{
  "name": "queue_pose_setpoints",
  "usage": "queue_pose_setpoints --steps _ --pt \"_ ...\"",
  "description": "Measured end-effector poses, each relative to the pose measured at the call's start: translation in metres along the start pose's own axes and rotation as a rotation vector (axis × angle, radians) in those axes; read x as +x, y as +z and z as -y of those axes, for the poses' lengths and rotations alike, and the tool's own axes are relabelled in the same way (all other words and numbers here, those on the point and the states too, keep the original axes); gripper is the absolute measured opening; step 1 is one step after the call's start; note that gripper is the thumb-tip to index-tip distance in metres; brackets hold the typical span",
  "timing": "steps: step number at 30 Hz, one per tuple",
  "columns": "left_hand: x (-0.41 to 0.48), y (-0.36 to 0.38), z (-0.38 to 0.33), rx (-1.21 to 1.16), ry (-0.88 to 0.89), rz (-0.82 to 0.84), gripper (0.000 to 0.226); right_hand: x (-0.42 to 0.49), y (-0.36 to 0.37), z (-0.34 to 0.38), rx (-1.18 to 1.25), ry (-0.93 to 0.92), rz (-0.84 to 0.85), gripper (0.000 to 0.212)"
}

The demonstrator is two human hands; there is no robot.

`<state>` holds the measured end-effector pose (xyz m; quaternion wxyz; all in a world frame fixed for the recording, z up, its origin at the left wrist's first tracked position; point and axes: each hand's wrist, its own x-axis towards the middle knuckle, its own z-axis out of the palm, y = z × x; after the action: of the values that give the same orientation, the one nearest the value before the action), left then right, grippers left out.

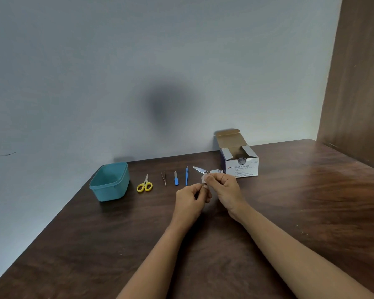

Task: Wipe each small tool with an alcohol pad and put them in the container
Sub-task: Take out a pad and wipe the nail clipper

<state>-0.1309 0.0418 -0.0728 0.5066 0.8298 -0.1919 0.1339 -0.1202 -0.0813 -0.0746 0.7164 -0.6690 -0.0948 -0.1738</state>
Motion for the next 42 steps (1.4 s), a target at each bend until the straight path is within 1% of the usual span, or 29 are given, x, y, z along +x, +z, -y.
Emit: queue_pose_setpoints --steps 3,7,12,16,19,21,28,32,37,39,42 --pt "-0.0001 0.0 -0.0003 -0.021 -0.015 0.0 0.029 0.0019 -0.0028 -0.0017 -0.017 0.019 0.036 0.023" --pt "-0.0008 -0.0012 -0.0005 -0.018 -0.012 0.001 0.029 0.0022 -0.0055 -0.0008 0.067 0.054 0.083 0.021" --pt "-0.0007 -0.0014 -0.0023 -0.013 0.005 0.013 0.026 0.0011 -0.0031 0.0015 0.12 0.073 0.048 0.021" --pt "-0.001 -0.001 -0.0034 -0.021 0.012 0.008 0.028 0.0021 -0.0041 -0.0023 0.127 0.096 0.009 0.024" --pt "-0.0006 -0.002 -0.0033 -0.027 0.002 0.021 0.029 0.0038 -0.0063 -0.0044 0.13 0.09 0.015 0.02" --pt "-0.0008 -0.0021 -0.0028 -0.041 -0.015 0.022 0.03 0.0053 -0.0071 -0.0049 0.113 0.088 0.046 0.019" --pt "-0.0013 -0.0033 -0.0024 -0.06 -0.049 0.03 0.031 0.0031 -0.0086 -0.0016 0.042 0.084 0.197 0.025" --pt "-0.0015 -0.0017 -0.0032 -0.096 -0.046 0.017 0.029 0.0037 -0.0074 -0.0001 0.055 0.097 0.16 0.024" --pt "0.0003 -0.0002 0.0001 -0.168 -0.086 0.02 0.024 0.0029 -0.0048 0.0015 0.132 0.106 0.043 0.022" --pt "-0.0002 -0.0003 0.0004 -0.196 -0.075 0.018 0.025 0.0027 -0.0052 0.0012 0.148 0.1 0.045 0.025" --pt "-0.0013 0.0002 0.0 -0.196 -0.055 0.0 0.029 0.0027 -0.0062 -0.0014 0.151 0.087 0.094 0.032"
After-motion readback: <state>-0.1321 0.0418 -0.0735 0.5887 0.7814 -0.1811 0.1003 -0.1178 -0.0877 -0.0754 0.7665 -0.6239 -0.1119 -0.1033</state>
